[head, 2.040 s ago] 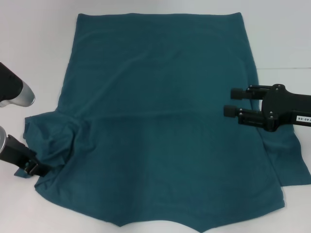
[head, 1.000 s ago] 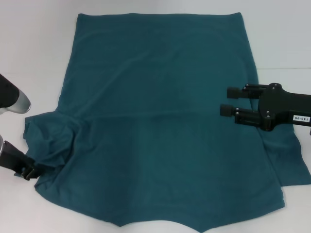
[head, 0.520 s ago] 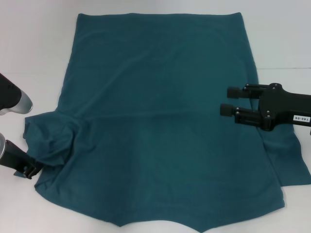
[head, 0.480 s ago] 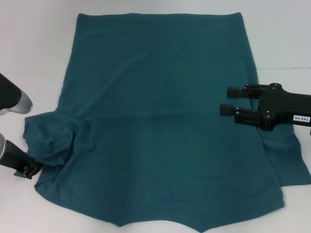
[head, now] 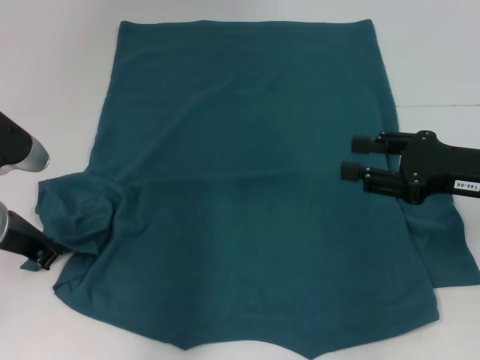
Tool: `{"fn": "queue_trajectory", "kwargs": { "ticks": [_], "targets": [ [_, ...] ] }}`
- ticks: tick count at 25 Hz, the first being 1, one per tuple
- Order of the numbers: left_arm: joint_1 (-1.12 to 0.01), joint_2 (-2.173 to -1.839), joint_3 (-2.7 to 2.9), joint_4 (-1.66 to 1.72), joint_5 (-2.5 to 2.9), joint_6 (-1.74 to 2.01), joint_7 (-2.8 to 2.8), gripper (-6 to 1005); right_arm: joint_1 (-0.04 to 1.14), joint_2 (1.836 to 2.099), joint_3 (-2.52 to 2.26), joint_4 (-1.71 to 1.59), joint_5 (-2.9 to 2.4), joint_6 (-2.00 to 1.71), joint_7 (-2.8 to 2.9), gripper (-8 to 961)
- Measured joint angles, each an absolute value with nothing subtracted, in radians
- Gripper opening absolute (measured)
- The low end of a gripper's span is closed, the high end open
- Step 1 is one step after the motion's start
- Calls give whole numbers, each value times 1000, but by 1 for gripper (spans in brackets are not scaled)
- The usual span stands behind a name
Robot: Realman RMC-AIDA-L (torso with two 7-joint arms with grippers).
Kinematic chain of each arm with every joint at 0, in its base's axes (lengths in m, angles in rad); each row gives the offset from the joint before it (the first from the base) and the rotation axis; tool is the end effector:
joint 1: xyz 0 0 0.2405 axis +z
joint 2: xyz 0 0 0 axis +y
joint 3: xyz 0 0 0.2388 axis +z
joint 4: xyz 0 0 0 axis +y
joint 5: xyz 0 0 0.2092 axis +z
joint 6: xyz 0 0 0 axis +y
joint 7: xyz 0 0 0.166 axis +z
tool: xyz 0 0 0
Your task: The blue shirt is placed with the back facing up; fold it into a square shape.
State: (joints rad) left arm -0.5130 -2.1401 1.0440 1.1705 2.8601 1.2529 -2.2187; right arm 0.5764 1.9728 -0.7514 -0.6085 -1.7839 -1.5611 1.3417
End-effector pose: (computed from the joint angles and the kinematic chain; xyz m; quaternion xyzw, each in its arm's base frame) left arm -0.2896 0.3684 0.0267 -0.8724 -0.3297 0.1996 0.3007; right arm 0.2201 0.3591 0.0313 -0.9287 0.1616 0.2905 0.1642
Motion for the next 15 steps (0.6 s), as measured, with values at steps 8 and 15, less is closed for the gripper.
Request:
{"fn": "queue_trajectory", "kwargs": {
  "ticks": [8,15],
  "targets": [
    [-509,-2147,1038,1187,2861,1214,-2246,38,576,1977,-750,-609,-1784,-1569,1345,583],
    [-488,-2162,1047,1255,2860,1158,-2260,39,568,1979,-738,-610,-1784,-1584,1345,584]
  ]
}}
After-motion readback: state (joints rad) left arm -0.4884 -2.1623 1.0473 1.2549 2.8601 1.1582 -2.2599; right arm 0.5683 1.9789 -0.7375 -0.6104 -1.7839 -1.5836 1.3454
